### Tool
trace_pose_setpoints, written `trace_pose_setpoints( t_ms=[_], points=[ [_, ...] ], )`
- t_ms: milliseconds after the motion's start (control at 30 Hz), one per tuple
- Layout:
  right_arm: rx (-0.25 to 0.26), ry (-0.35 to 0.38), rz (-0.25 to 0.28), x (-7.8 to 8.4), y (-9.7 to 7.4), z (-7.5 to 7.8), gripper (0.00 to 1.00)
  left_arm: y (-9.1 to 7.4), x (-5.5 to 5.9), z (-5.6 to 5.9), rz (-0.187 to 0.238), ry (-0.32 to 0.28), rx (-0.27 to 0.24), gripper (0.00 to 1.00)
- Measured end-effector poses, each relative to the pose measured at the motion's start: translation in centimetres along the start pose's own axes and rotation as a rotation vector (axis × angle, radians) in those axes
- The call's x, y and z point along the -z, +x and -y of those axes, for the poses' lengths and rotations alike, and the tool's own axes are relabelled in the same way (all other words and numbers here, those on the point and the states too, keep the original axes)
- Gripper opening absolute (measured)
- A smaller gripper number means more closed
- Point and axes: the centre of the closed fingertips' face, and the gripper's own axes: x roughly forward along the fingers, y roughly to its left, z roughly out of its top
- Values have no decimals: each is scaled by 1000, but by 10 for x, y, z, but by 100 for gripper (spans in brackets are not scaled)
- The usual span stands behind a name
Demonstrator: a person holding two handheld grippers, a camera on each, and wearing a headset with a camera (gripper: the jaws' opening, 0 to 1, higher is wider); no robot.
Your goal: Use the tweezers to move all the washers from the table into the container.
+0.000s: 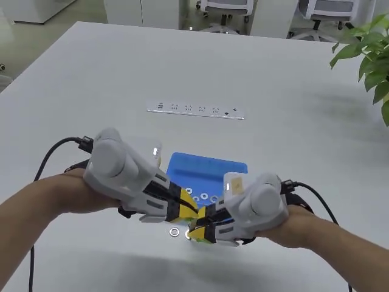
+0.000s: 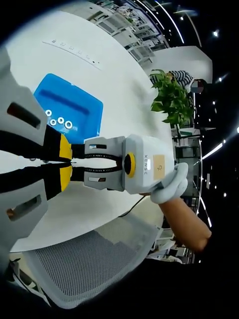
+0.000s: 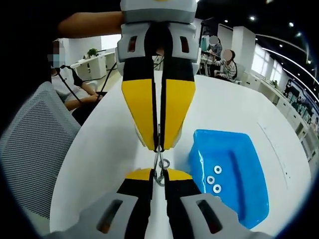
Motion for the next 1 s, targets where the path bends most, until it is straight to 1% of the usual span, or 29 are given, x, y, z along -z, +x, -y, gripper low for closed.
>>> trace_pose_setpoints(
  t_ms=[533, 733, 767, 900, 1000],
  points=[
    [8, 1, -5, -1, 1, 1, 8, -2, 3, -2, -7, -5, -17, 6],
    [9, 3, 2, -3, -1, 1, 8, -3, 1, -3, -4, -19, -23, 6],
    [10, 3, 5, -4, -1, 1, 8, -3, 0, -3, 1, -30, -26, 6],
    [16, -2, 14, -10, -6, 2, 8, -5, -1, -6, 3, -41, -42, 11],
    [19, -3, 20, -13, -9, 2, 8, -8, -4, -8, 19, -51, -52, 13]
  ],
)
